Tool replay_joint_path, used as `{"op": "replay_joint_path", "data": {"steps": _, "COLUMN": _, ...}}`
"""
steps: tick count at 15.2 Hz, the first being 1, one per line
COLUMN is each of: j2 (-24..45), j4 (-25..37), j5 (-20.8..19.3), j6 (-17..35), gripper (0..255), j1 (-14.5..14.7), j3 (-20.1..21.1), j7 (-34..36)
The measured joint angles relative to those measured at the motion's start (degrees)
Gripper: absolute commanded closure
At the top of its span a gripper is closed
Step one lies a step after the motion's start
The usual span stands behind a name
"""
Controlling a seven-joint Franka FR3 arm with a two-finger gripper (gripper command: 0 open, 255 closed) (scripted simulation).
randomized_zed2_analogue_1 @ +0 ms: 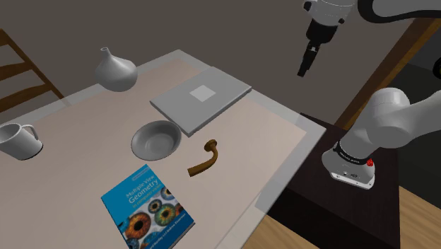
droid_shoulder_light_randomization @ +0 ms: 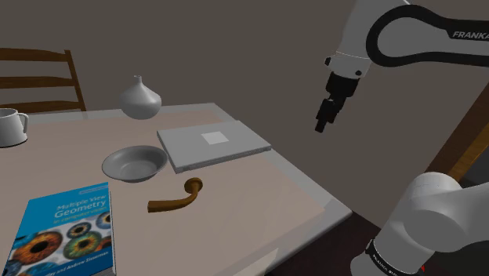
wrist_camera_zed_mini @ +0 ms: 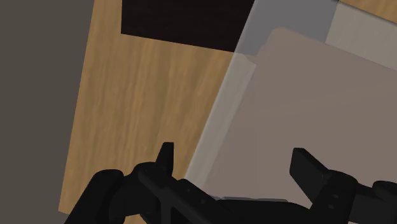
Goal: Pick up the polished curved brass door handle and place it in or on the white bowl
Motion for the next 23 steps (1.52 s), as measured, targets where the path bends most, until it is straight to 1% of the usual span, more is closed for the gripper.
{"op": "replay_joint_path", "data": {"steps": 2, "j2": 0.17, "j4": -0.33, "j5": 0.45, "j6": 0.58, "gripper": 0, "j1": 0.2, "j3": 0.69, "j7": 0.82}}
{"op": "replay_joint_path", "data": {"steps": 5, "j2": 1.36, "j4": -1.3, "j5": 2.41, "j6": 3.23, "gripper": 0, "j1": 0.95, "j3": 3.76, "j7": 4.68}}
{"op": "replay_joint_path", "data": {"steps": 8, "j2": 4.0, "j4": -1.04, "j5": 4.75, "j6": 6.29, "gripper": 0, "j1": 1.89, "j3": 7.96, "j7": 9.75}}
{"op": "replay_joint_path", "data": {"steps": 13, "j2": 9.28, "j4": 0.06, "j5": 7.51, "j6": 11.75, "gripper": 0, "j1": 2.81, "j3": 14.73, "j7": 17.98}}
{"op": "replay_joint_path", "data": {"steps": 16, "j2": 13.29, "j4": 1.27, "j5": 8.09, "j6": 15.32, "gripper": 0, "j1": 2.63, "j3": 18.45, "j7": 22.5}}
{"op": "replay_joint_path", "data": {"steps": 19, "j2": 18.39, "j4": 3.97, "j5": 7.91, "j6": 18.52, "gripper": 0, "j1": 2.14, "j3": 22.9, "j7": 27.95}}
{"op": "replay_joint_path", "data": {"steps": 23, "j2": 26.02, "j4": 8.19, "j5": 5.77, "j6": 22.55, "gripper": 0, "j1": 0.83, "j3": 28.89, "j7": 35.77}}
